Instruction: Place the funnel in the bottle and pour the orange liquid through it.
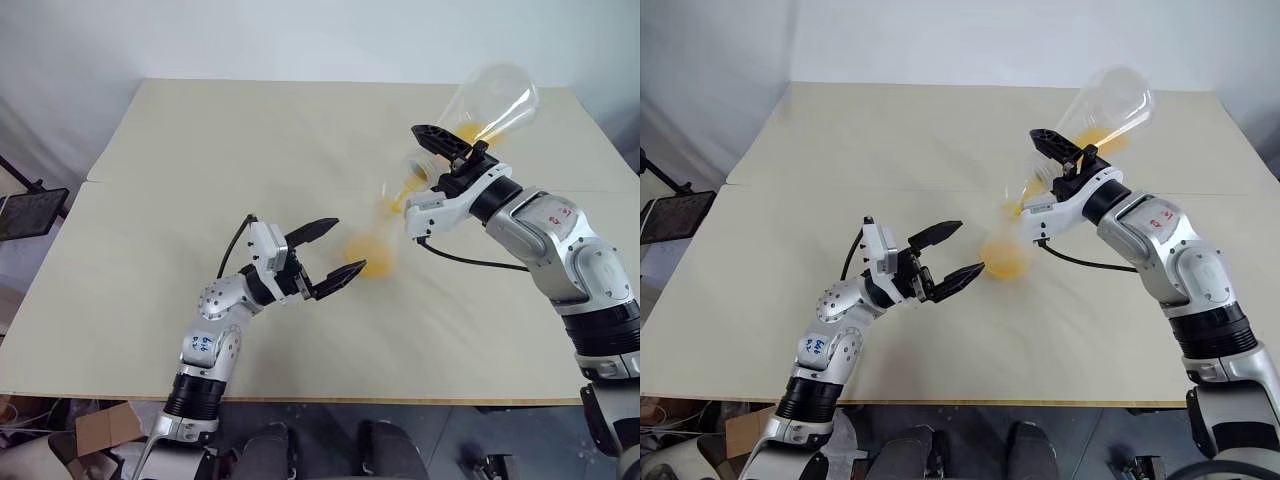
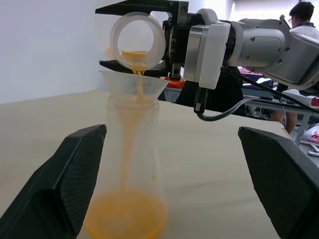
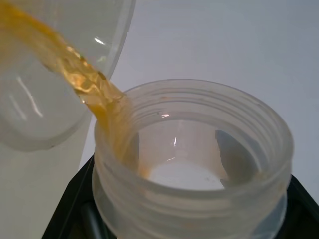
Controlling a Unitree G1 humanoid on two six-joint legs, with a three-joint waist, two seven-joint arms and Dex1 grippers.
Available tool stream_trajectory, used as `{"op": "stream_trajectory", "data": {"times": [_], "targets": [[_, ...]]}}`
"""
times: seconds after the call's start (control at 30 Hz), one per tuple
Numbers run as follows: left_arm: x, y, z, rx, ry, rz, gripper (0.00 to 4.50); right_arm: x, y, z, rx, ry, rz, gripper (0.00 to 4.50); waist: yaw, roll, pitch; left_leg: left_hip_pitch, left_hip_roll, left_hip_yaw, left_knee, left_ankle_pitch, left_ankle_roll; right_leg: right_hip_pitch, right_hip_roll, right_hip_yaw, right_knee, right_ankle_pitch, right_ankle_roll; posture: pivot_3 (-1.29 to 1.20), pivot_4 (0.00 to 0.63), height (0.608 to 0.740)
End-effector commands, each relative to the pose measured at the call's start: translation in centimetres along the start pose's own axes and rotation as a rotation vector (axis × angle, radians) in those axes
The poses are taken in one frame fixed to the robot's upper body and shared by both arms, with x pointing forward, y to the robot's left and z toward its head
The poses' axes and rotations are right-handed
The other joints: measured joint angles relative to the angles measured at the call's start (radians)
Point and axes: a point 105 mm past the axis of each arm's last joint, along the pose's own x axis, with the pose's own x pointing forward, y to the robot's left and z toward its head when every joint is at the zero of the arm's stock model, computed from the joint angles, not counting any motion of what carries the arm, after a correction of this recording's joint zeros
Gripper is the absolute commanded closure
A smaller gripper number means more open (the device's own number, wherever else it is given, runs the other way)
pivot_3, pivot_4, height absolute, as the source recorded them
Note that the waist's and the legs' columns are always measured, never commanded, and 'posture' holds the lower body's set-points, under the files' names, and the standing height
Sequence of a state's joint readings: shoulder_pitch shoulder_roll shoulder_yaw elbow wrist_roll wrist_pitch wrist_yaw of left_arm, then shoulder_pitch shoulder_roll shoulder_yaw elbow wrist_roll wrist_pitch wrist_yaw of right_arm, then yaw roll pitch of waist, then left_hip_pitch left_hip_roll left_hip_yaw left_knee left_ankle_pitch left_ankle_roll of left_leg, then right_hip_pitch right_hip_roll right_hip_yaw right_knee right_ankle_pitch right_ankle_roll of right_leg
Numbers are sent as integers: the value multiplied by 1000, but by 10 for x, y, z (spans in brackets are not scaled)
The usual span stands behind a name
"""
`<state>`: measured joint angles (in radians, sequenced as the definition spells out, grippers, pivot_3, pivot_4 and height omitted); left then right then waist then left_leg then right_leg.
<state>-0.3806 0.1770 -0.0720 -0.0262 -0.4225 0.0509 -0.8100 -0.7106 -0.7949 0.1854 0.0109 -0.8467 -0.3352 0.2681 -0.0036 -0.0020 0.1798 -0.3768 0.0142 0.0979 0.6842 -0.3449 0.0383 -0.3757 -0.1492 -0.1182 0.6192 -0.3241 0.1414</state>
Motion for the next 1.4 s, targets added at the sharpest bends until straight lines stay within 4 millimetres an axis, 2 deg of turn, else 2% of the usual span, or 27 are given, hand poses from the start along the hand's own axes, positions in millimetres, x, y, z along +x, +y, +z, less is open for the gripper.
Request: {"op": "stream_trajectory", "data": {"times": [0.03,0.5,1.4], "targets": [[2,-4,6,31,-20,-11,0,-2,-22,-9,-51,13,-70,1996,0,0,0,0,0,0,0,0,0,0,0,0,0,0,0,0,150,740],[6,-6,7,24,-27,-18,0,4,-20,-7,-76,7,-78,1996,0,0,0,0,0,0,0,0,0,0,0,0,0,0,0,0,150,740],[7,-7,8,21,-33,-18,0,1,-16,-5,-64,10,-83,1996,0,0,0,0,0,0,0,0,0,0,0,0,0,0,0,0,150,740]]}}
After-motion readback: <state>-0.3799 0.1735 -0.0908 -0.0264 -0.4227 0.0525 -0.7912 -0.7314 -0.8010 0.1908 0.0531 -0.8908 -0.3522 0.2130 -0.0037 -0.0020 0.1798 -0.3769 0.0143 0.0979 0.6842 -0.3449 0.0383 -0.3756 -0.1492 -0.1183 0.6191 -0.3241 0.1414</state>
